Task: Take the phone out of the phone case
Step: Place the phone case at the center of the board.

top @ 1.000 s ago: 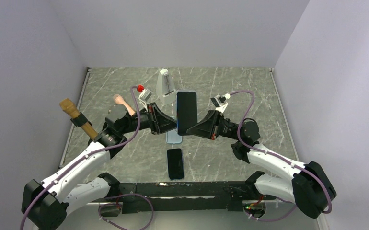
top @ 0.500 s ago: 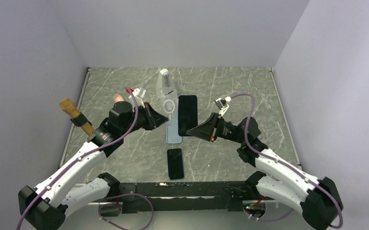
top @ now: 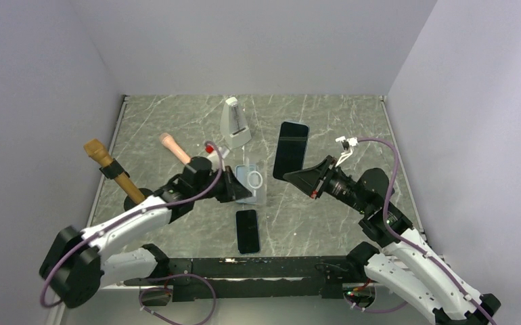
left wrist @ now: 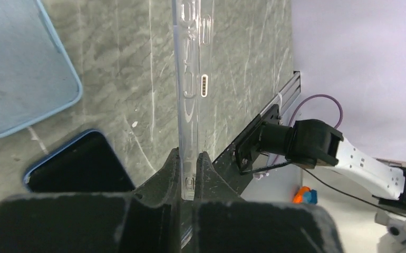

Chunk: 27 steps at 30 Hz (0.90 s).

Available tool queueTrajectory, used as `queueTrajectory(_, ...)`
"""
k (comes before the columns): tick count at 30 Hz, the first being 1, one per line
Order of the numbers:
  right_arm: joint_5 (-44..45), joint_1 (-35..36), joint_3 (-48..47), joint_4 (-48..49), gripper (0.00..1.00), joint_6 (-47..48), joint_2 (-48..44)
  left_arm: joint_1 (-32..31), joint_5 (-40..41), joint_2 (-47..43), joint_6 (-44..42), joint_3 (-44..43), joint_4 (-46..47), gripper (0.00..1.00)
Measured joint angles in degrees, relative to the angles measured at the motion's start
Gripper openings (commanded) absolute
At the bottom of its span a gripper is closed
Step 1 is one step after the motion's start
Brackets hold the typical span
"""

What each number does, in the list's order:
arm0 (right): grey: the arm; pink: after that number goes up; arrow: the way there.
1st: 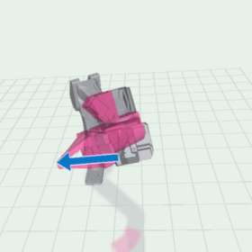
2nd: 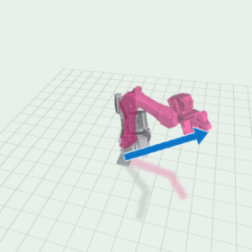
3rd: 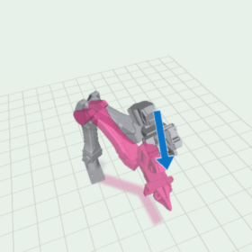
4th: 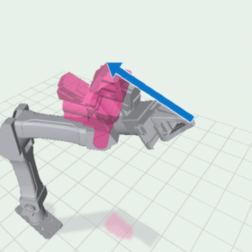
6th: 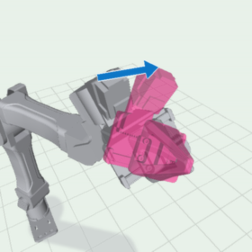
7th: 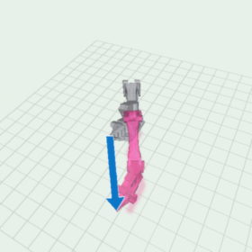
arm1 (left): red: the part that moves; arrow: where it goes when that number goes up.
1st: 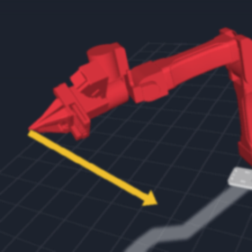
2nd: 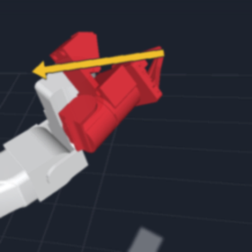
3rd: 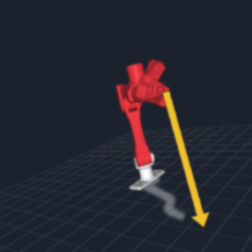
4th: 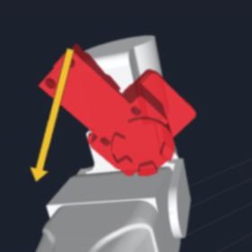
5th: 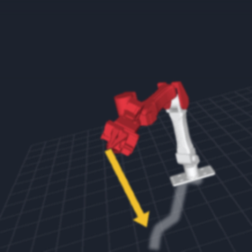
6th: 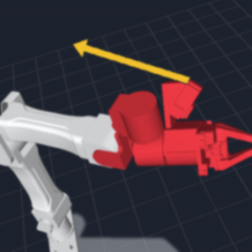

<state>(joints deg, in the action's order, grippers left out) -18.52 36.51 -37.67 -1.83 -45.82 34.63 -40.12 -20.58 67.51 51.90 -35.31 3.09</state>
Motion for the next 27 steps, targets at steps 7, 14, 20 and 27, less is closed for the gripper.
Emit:
queueTrajectory(7,1.16,0.0,0.02,-4.9,0.0,0.42,-1.44,-1.81,-1.38,17.86,8.0,-4.76,6.88,0.0)
queueTrajectory(14,2.05,0.0,0.07,-5.9,0.0,0.46,-4.42,-1.79,-0.46,26.8,11.93,-10.95,8.33,0.0)
queueTrajectory(20,2.19,0.0,0.13,-5.95,0.0,0.68,-4.72,-1.77,1.44,30.51,12.46,-12.83,8.02,0.0)
queueTrajectory(27,2.32,0.0,0.24,-7.15,0.0,0.87,-4.66,-0.28,2.1,33.94,11.78,-15.8,5.6,0.0)
